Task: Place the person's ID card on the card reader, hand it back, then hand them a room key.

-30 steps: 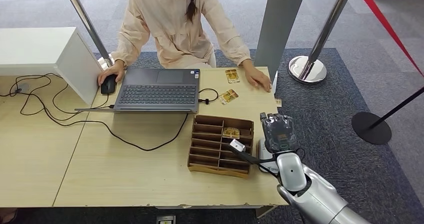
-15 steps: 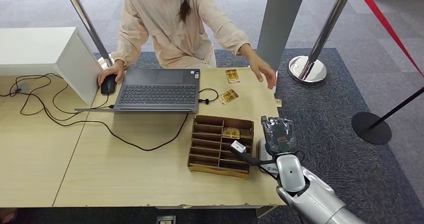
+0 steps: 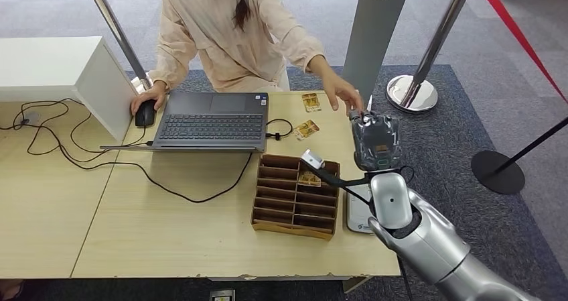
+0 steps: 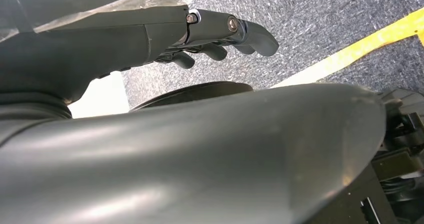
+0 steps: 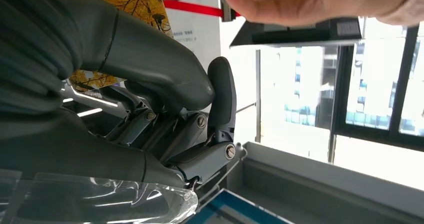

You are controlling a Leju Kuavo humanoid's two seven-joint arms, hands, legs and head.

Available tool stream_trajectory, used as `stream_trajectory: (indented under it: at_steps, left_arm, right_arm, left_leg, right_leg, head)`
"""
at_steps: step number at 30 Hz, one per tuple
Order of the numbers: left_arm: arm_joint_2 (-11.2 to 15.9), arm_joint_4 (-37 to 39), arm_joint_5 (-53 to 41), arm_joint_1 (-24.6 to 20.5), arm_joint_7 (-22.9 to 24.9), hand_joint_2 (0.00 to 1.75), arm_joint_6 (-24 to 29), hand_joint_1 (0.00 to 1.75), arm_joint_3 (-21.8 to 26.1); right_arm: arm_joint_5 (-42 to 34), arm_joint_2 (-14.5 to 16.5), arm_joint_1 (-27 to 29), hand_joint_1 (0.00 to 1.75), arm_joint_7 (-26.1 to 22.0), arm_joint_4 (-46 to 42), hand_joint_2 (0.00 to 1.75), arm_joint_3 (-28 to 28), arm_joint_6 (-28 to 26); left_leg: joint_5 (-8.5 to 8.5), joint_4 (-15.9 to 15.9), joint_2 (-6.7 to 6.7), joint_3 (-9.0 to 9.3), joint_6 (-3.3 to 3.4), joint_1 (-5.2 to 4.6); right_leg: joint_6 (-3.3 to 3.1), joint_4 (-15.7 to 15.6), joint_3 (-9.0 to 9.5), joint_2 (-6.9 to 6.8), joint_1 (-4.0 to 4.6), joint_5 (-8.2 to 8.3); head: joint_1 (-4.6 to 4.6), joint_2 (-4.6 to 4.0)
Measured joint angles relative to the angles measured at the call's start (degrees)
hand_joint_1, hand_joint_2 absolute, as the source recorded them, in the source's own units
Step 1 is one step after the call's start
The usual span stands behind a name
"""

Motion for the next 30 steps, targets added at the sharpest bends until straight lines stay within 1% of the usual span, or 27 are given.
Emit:
stream_trajectory:
  at_steps: [5, 10, 17, 25, 27, 28, 30]
  left_arm:
    - [-0.07, 0.00, -0.29, -0.28, 0.04, 0.00, 0.00, 0.00, 0.01]
    - [-0.31, 0.00, -0.60, -0.66, 0.07, 0.00, 0.00, 0.00, 0.05]
    - [-1.13, 0.00, -1.01, -1.26, -0.02, 0.00, -0.09, 0.00, 0.04]
    - [-1.94, 0.00, -1.96, -1.55, 0.08, 0.00, -0.35, 0.00, 0.03]
    - [-2.05, 0.00, -2.23, -1.60, 0.15, 0.00, -0.66, 0.00, 0.02]
    - [-2.07, 0.00, -2.31, -1.63, 0.09, 0.00, -0.91, 0.00, 0.01]
    - [-2.06, 0.00, -2.39, -1.71, -0.16, 0.00, -1.45, 0.00, 0.01]
  right_arm:
    - [1.25, 0.46, -3.15, 1.75, -0.84, -4.85, 1.75, 0.29, 1.88]
    - [2.06, 2.03, -6.33, 1.75, -1.67, -7.35, 1.75, 1.36, 2.77]
    - [2.76, 6.52, -10.45, 1.75, -3.10, -7.30, 1.75, 3.73, 2.78]
    - [0.62, 12.33, -13.26, 1.75, -3.35, -4.15, 1.75, 6.29, -0.02]
    - [0.04, 13.51, -13.41, 1.63, -3.37, -3.15, 1.75, 6.78, -0.60]
    - [-0.22, 14.04, -13.49, 1.41, -3.37, -2.62, 1.75, 7.03, -0.92]
    - [-0.89, 14.99, -13.68, 0.60, -3.35, -1.50, 1.75, 7.50, -1.70]
  left_leg:
    - [0.00, -0.01, 0.00, -0.01, 0.00, 0.00]
    - [0.00, -0.01, 0.00, -0.02, 0.00, 0.00]
    - [0.00, -0.01, -0.01, -0.02, 0.00, 0.01]
    - [0.00, -0.01, -0.02, -0.03, 0.00, 0.01]
    - [0.00, -0.02, -0.02, -0.03, 0.00, 0.01]
    - [0.00, -0.02, -0.02, -0.03, 0.00, 0.01]
    - [0.00, -0.02, -0.02, -0.03, 0.00, 0.01]
  right_leg:
    - [0.00, 0.00, 0.00, 0.00, 0.00, 0.00]
    - [0.00, 0.01, 0.00, 0.00, 0.00, 0.00]
    - [0.00, 0.04, 0.01, 0.00, 0.01, 0.00]
    - [0.00, 0.04, 0.00, 0.00, 0.01, -0.01]
    - [0.00, 0.04, 0.00, -0.01, 0.01, -0.01]
    - [0.00, 0.04, 0.00, -0.01, 0.01, -0.01]
    - [0.00, 0.04, 0.00, -0.01, 0.01, -0.01]
  head:
    - [0.00, 0.00]
    - [0.00, 0.00]
    - [0.01, 0.00]
    - [-0.01, 0.00]
    - [0.01, 0.00]
    - [0.00, 0.00]
    - [0.00, 0.00]
